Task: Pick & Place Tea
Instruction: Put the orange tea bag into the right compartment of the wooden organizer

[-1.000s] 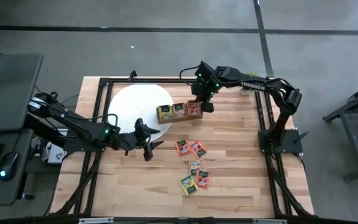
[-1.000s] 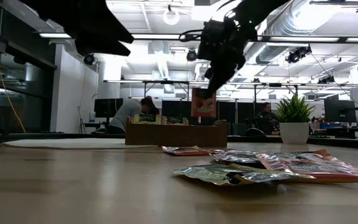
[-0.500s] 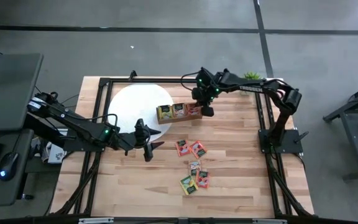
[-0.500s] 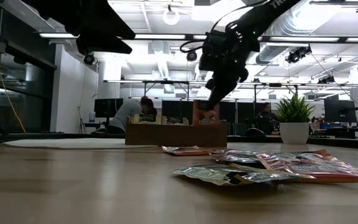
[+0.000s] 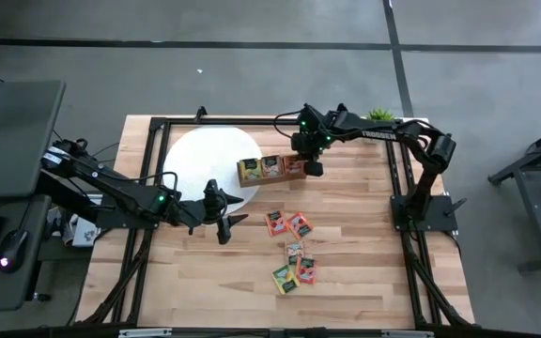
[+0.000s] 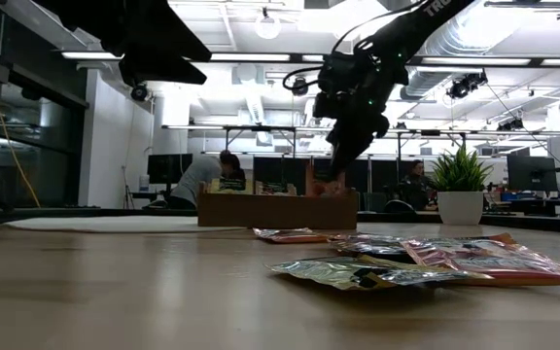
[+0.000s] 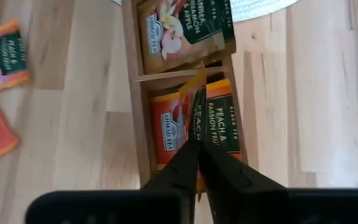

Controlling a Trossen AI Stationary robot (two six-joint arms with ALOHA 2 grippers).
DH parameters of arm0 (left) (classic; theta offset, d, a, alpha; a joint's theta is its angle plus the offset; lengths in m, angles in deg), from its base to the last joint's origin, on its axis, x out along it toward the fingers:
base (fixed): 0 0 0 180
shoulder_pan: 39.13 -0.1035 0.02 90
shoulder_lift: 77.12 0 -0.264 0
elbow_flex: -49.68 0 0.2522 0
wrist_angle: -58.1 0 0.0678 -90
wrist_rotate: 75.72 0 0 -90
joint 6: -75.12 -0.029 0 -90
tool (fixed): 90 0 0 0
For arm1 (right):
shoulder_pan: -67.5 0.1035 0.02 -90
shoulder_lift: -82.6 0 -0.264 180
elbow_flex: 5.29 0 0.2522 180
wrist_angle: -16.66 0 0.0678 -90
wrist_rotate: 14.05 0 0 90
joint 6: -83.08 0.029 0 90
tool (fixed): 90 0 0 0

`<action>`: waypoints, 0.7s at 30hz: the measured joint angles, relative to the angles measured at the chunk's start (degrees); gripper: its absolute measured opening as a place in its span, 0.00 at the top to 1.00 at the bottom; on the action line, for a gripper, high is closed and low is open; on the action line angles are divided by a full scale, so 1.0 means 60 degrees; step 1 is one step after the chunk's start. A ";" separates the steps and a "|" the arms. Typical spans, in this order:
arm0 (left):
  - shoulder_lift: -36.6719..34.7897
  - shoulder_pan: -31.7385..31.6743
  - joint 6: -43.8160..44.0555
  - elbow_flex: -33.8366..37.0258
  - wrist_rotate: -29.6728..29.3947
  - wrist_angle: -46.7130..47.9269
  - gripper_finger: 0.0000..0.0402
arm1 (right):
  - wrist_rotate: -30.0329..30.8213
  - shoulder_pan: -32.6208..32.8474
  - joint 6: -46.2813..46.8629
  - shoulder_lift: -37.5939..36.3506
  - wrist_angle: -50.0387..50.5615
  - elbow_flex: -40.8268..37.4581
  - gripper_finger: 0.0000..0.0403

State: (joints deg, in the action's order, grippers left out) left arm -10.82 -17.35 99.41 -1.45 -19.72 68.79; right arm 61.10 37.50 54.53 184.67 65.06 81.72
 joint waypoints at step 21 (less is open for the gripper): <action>0.0004 0.0000 -0.0007 0.0000 0.0251 0.0027 0.42 | 0.0659 0.0061 0.1844 -0.0487 0.0417 0.0711 0.57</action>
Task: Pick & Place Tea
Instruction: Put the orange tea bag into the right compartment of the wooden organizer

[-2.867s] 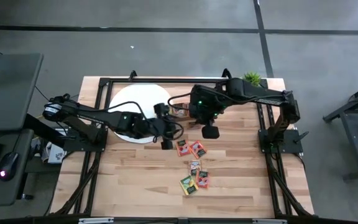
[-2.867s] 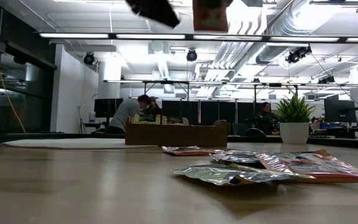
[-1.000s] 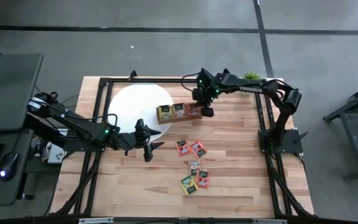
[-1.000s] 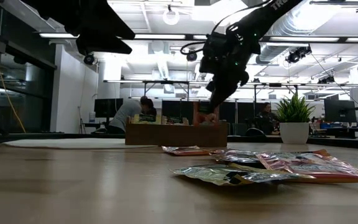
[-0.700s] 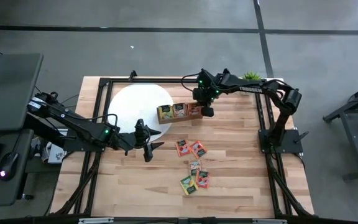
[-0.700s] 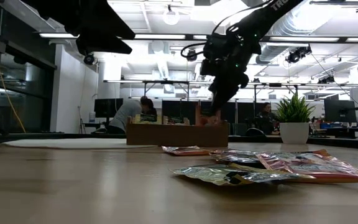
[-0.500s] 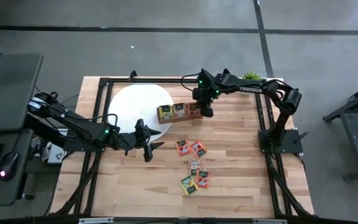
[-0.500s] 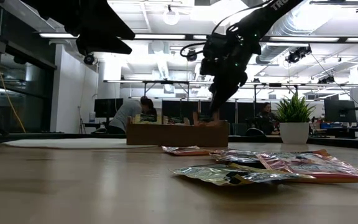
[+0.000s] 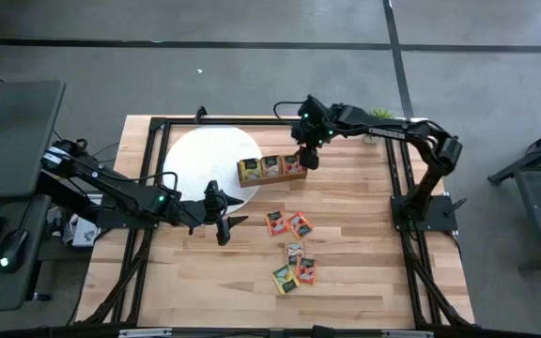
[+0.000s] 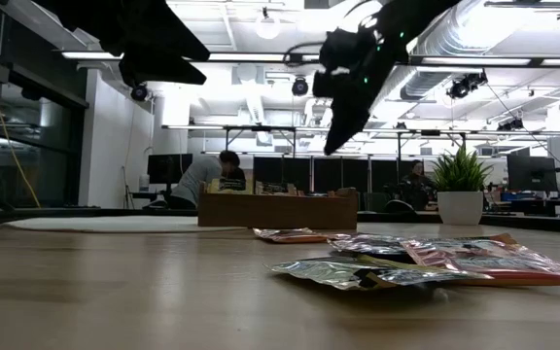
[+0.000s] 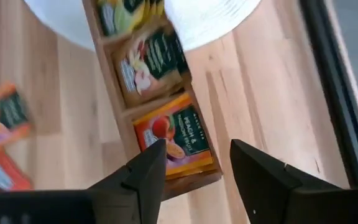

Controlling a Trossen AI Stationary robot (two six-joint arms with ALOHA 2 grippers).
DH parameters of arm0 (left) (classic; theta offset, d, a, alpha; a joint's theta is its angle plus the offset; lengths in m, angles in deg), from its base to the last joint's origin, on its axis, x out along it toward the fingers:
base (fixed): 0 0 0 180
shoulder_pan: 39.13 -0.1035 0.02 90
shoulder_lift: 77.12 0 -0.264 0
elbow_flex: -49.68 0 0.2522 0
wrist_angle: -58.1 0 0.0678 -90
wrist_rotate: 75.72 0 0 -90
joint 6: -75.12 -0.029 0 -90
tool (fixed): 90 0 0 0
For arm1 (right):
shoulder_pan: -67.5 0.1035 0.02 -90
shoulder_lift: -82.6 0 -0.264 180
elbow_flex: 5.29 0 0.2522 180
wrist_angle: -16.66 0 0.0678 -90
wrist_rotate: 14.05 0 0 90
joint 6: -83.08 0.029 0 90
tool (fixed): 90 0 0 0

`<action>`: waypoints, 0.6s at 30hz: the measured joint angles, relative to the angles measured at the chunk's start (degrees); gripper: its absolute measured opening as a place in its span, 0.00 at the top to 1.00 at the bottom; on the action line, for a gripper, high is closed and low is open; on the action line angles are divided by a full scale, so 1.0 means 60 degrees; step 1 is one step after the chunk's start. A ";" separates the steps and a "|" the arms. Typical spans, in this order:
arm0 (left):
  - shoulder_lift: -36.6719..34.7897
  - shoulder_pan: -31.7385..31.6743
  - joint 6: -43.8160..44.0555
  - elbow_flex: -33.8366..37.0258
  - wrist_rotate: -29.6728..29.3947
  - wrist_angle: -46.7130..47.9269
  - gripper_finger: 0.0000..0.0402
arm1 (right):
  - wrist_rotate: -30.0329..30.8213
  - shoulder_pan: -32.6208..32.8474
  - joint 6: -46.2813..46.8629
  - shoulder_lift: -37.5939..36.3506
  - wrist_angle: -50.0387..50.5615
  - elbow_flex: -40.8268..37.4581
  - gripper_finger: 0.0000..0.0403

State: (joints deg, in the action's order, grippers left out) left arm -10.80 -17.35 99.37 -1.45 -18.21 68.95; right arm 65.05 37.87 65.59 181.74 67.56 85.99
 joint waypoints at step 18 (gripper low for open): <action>0.1349 -0.0549 0.0023 0.0000 0.1031 -0.0090 0.42 | 0.2220 0.4070 0.4371 -0.0846 -0.0328 -0.0111 0.99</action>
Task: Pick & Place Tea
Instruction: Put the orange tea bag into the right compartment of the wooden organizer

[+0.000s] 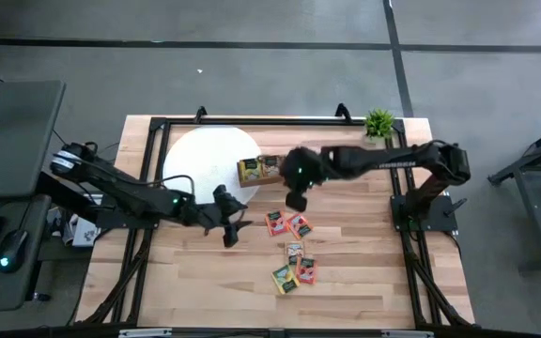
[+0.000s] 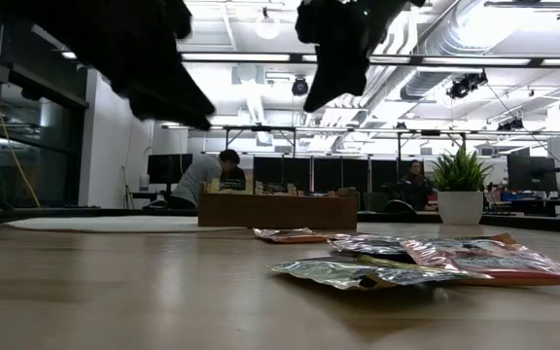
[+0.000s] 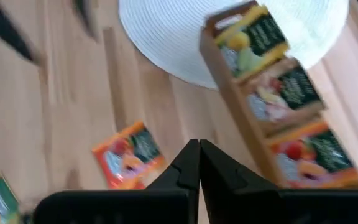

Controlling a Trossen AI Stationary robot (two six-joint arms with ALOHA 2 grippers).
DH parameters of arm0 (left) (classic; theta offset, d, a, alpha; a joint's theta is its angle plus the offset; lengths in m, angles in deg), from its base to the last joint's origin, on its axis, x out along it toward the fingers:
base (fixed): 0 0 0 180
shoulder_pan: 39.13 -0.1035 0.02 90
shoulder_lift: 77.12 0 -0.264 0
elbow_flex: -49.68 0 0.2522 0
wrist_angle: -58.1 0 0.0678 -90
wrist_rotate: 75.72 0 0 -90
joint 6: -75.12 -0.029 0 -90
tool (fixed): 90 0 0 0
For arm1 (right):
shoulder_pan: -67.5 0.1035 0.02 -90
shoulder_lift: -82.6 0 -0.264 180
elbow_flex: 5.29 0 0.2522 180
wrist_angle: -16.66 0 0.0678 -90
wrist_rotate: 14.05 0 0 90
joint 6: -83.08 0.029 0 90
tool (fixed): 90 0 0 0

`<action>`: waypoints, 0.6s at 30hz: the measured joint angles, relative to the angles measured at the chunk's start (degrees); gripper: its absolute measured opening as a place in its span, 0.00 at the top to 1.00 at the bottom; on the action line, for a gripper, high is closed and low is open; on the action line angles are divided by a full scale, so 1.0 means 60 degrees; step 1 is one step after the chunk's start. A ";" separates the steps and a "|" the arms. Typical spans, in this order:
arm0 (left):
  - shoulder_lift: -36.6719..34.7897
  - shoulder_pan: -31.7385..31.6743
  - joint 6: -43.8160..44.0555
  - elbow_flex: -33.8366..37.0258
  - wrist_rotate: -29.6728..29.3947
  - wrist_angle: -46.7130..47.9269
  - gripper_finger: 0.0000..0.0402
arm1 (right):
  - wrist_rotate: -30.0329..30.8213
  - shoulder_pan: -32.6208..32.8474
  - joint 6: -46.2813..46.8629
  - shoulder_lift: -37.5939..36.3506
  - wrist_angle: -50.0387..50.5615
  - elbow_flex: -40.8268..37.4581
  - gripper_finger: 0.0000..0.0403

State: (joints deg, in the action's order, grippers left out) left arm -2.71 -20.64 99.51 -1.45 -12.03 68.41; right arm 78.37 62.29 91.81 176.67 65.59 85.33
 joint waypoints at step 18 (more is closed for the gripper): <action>0.1826 -0.2649 -0.2252 0.0000 0.5126 -0.1610 0.42 | 0.0848 0.2181 0.5766 0.0025 -0.5566 -0.4303 1.00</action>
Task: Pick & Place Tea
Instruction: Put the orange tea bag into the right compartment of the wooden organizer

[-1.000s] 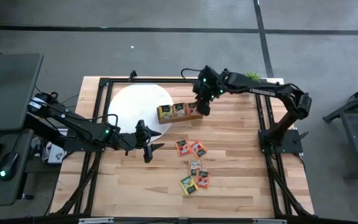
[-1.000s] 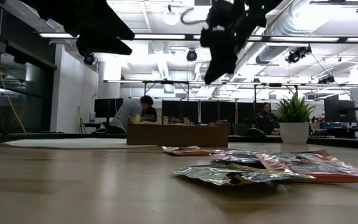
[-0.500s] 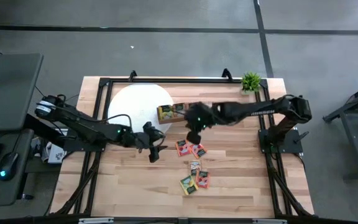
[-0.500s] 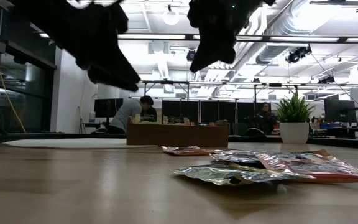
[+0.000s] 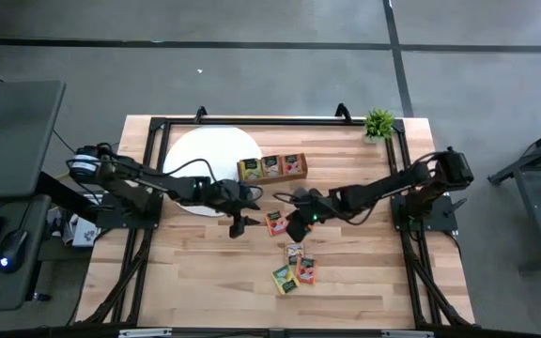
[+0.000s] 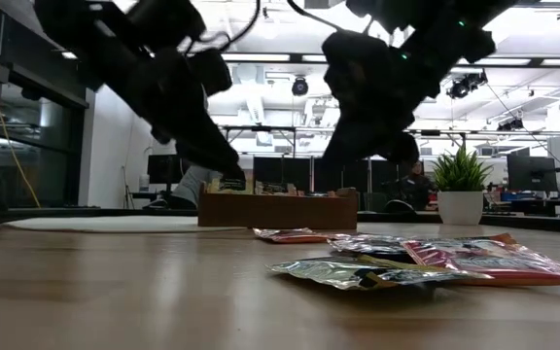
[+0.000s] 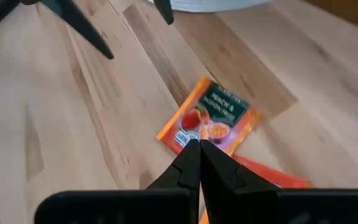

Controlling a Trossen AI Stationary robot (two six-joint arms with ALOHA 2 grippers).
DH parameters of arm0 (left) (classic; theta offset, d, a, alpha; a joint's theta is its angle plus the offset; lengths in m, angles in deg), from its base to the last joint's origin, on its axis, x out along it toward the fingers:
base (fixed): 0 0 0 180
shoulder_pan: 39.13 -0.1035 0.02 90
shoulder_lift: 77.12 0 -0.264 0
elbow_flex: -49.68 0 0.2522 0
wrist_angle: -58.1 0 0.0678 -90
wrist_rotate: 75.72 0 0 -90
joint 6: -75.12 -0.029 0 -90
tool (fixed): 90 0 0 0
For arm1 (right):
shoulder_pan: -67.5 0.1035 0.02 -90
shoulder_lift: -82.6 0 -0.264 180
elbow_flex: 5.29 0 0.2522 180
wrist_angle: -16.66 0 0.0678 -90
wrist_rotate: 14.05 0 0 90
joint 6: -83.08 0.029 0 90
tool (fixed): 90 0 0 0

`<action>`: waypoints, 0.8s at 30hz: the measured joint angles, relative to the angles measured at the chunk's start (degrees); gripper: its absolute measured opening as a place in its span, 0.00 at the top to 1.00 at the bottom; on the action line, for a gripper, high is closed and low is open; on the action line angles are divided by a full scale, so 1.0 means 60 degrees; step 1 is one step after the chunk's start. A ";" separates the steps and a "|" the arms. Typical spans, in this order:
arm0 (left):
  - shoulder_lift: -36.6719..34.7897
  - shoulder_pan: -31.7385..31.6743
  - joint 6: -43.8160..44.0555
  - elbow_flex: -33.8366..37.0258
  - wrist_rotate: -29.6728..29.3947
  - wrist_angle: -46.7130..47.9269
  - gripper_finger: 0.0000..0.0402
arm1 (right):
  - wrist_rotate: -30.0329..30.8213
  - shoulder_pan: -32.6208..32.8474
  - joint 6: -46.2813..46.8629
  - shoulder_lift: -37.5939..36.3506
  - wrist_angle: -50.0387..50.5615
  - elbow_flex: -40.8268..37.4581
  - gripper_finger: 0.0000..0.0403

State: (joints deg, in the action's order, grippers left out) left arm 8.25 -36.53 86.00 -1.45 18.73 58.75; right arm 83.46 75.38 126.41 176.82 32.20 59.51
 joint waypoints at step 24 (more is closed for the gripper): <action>0.1251 -0.0307 0.1951 -0.0004 -0.0143 -0.1171 0.42 | -0.1015 0.0179 -0.1727 0.1366 -0.1234 -0.0269 1.00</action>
State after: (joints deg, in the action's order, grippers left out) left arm 15.76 -38.37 97.70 -1.47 17.87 51.72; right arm 77.37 76.45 116.05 185.02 24.79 57.90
